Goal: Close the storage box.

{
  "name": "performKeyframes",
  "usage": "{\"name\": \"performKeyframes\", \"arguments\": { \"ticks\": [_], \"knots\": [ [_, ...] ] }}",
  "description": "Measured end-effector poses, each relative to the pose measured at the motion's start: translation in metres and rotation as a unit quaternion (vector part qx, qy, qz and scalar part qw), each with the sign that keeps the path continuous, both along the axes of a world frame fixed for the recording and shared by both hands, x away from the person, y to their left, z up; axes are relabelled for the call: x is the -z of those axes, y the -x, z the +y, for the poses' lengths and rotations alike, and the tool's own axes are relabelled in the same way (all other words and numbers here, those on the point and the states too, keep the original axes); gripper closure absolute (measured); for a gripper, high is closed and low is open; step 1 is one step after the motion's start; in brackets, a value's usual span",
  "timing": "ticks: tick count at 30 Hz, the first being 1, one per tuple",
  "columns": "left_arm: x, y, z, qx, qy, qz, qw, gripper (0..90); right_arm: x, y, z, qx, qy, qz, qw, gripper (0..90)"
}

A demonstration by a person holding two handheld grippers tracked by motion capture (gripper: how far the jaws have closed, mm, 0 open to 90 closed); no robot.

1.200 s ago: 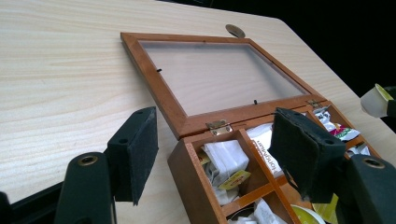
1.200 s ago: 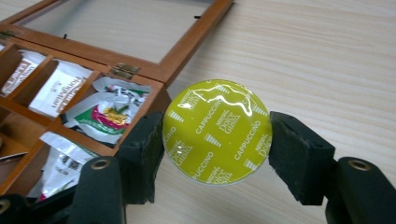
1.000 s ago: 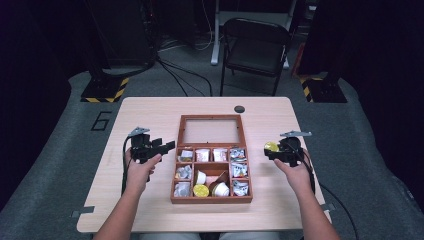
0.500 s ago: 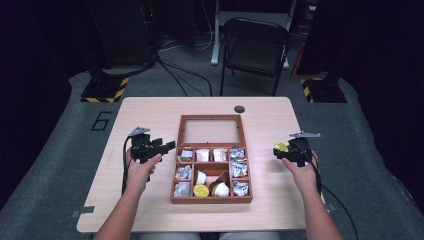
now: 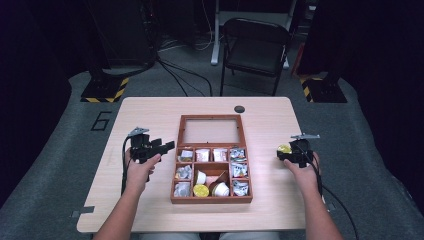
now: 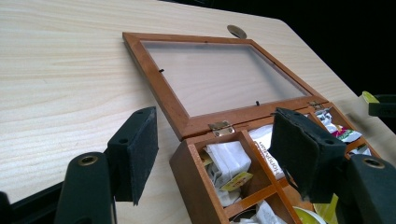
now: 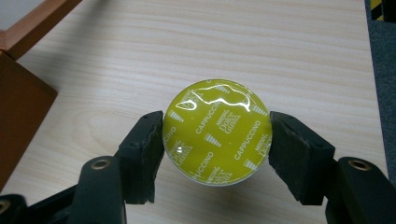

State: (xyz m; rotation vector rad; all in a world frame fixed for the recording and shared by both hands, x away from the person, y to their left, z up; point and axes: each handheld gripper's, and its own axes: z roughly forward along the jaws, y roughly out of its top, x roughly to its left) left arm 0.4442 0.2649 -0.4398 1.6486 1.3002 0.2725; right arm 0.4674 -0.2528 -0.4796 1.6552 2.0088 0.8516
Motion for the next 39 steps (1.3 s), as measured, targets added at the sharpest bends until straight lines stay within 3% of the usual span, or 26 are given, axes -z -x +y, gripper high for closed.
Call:
{"name": "performKeyframes", "arguments": {
  "ticks": [14,39],
  "knots": [
    [0.001,-0.001,0.0,0.0,0.002,0.002,1.0,32.1,0.011,-0.003,-0.01,0.017,0.004,0.009,0.9998,37.0],
    [0.002,-0.001,0.001,-0.001,0.004,0.001,1.0,32.2,0.008,-0.001,-0.009,0.028,0.007,-0.004,0.9996,32.5]
  ]
}}
